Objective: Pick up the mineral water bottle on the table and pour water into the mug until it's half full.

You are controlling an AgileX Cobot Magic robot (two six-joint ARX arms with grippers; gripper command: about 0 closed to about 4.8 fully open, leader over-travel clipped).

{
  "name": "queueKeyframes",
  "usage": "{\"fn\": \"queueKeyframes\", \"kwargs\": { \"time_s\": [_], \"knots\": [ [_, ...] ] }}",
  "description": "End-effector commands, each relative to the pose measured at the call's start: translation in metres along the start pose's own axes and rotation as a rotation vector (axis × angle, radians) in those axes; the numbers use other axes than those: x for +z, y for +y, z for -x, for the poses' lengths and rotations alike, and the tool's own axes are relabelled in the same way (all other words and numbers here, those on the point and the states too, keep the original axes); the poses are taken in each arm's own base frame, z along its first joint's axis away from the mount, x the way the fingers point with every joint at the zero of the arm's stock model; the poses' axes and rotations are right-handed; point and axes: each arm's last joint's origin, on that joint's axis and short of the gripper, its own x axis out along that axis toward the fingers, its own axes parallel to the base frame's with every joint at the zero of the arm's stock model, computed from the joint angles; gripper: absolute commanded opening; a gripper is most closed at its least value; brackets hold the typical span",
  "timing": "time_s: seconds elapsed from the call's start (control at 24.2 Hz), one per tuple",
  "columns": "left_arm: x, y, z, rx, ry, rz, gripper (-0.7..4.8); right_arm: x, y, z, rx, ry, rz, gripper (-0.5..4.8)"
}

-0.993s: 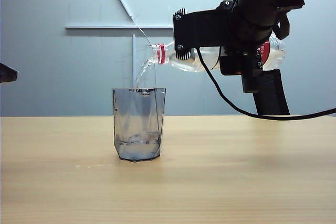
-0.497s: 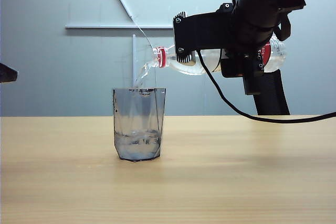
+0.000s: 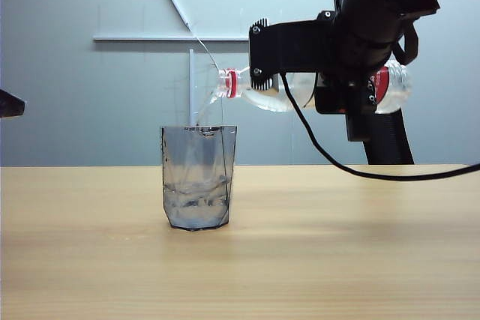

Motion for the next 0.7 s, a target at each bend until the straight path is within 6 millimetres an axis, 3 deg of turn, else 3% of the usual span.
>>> {"fn": "queueKeyframes", "kwargs": {
  "time_s": [0.04, 0.37, 0.7],
  "knots": [
    [0.0021, 0.0, 0.0003, -0.002, -0.016, 0.004, -0.02, 0.0012, -0.0022, 0.0019, 0.004, 0.0, -0.094, 2.08],
    [0.0021, 0.0, 0.0003, -0.002, -0.016, 0.004, -0.02, 0.0039, -0.0005, 0.0043, 0.026, -0.03, -0.262, 2.07],
    [0.0021, 0.0, 0.0003, -0.002, -0.017, 0.005, -0.02, 0.003, -0.0049, 0.0084, 0.065, -0.076, -0.775, 2.07]
  ]
}}
